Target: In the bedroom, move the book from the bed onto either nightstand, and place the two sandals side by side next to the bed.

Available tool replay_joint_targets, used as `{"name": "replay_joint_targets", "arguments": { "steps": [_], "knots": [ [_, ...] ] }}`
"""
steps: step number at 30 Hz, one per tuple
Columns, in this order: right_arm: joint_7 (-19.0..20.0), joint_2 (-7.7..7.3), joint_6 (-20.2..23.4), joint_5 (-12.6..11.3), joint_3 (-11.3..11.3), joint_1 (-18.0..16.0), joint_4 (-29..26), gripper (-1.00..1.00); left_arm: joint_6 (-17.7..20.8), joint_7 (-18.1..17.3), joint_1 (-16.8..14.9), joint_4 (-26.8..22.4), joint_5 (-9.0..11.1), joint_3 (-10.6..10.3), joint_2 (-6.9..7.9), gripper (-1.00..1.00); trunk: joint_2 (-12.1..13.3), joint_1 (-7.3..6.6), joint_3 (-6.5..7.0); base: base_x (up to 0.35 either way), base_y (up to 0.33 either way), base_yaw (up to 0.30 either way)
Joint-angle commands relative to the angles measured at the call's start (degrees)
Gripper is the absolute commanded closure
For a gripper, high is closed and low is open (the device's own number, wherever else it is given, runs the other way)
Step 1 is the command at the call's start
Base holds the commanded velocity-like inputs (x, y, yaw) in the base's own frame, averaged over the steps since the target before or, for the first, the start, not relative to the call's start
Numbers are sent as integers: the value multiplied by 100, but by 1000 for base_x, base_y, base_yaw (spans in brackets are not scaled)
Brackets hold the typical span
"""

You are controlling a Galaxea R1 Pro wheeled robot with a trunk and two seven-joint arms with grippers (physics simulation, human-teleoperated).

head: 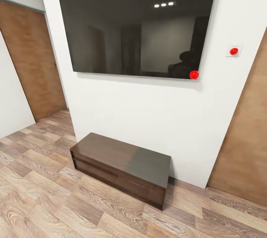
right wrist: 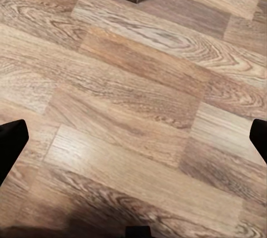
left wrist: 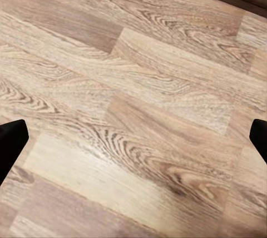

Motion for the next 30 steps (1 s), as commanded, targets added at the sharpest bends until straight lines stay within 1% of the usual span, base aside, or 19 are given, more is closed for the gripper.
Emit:
{"name": "replay_joint_targets", "arguments": {
  "steps": [1,10,16,20,26,30],
  "knots": [
    [6,2,-12,-4,-5,2,-5,-100,-6,-2,-2,0,4,11,-3,-100,-3,0,-5,0,0,0],
    [3,9,-19,-4,-7,1,45,-100,-14,-4,-2,71,4,9,-4,-100,-3,0,-5,0,0,0],
    [-3,16,-20,-4,-13,2,135,-100,-161,-5,-2,186,-1,5,-4,-100,-3,0,-5,10,0,0],
    [-5,18,-20,-4,-14,0,151,-100,-270,-4,-2,238,-2,4,-4,-100,-3,0,-5,124,0,0],
    [-6,18,-20,-4,-14,1,156,-100,-310,-3,-2,256,-4,4,-4,-100,-3,0,-5,228,0,0],
    [-6,18,-20,-4,-14,1,157,-100,-313,-2,-2,257,-5,4,-4,-100,-3,0,-5,84,0,0]
  ]
}}
